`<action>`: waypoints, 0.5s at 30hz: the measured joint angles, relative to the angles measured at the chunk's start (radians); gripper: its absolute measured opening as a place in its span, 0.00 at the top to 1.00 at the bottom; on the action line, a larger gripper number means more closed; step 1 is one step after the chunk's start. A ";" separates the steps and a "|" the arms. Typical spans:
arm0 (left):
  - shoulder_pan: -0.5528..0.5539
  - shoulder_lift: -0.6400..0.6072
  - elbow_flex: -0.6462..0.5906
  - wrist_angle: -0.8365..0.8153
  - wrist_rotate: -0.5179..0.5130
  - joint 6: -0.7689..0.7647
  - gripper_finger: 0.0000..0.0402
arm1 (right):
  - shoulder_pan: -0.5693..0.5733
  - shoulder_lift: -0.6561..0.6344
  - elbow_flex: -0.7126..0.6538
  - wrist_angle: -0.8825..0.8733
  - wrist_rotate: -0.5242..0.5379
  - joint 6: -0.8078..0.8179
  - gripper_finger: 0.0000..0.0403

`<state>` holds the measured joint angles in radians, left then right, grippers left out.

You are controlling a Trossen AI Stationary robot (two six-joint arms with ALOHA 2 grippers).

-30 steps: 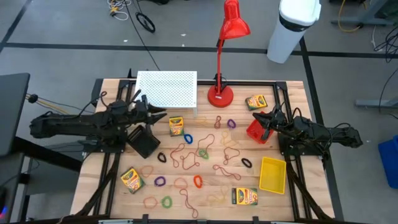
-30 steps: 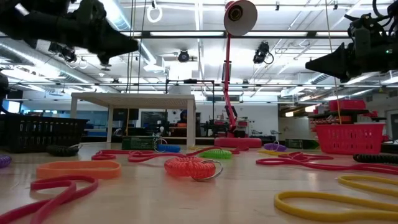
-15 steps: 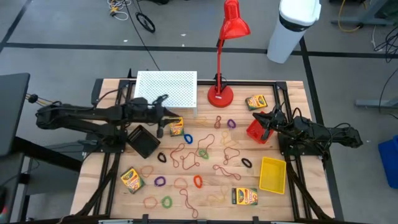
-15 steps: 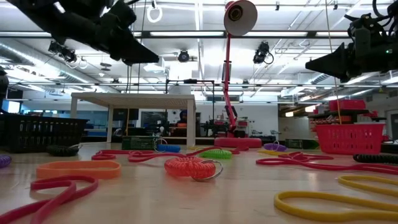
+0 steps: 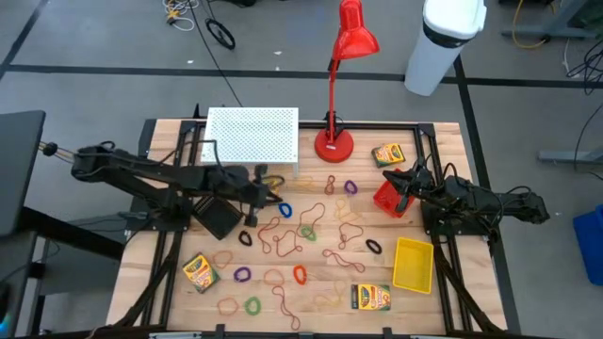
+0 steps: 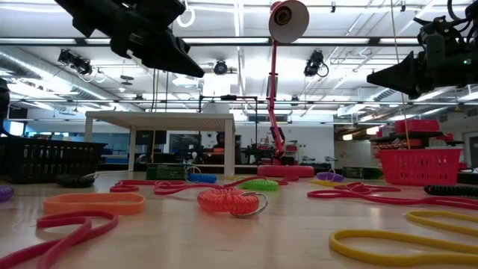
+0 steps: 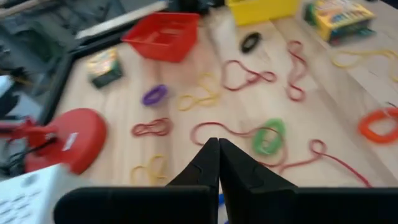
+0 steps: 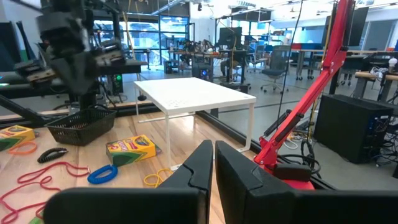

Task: Pick & Place Office Desk Supplies
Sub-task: Put the black bin on the shelf

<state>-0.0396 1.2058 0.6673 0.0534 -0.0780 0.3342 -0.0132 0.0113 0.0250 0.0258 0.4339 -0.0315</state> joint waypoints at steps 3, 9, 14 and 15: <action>-0.037 0.044 0.009 -0.002 0.000 0.015 0.98 | 0.000 0.000 0.000 0.000 0.000 0.000 0.93; -0.088 0.126 0.038 -0.012 -0.001 -0.043 0.98 | 0.000 0.000 0.000 0.000 0.000 0.000 0.93; -0.150 0.208 0.068 -0.071 -0.068 -0.092 0.97 | 0.000 0.000 0.000 0.000 0.000 0.000 0.93; -0.163 0.226 0.076 -0.085 -0.089 -0.110 0.96 | 0.000 0.000 0.000 0.000 0.000 0.000 0.93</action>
<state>-0.2030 1.4320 0.7429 -0.0314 -0.1669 0.2240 -0.0132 0.0110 0.0247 0.0257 0.4338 -0.0319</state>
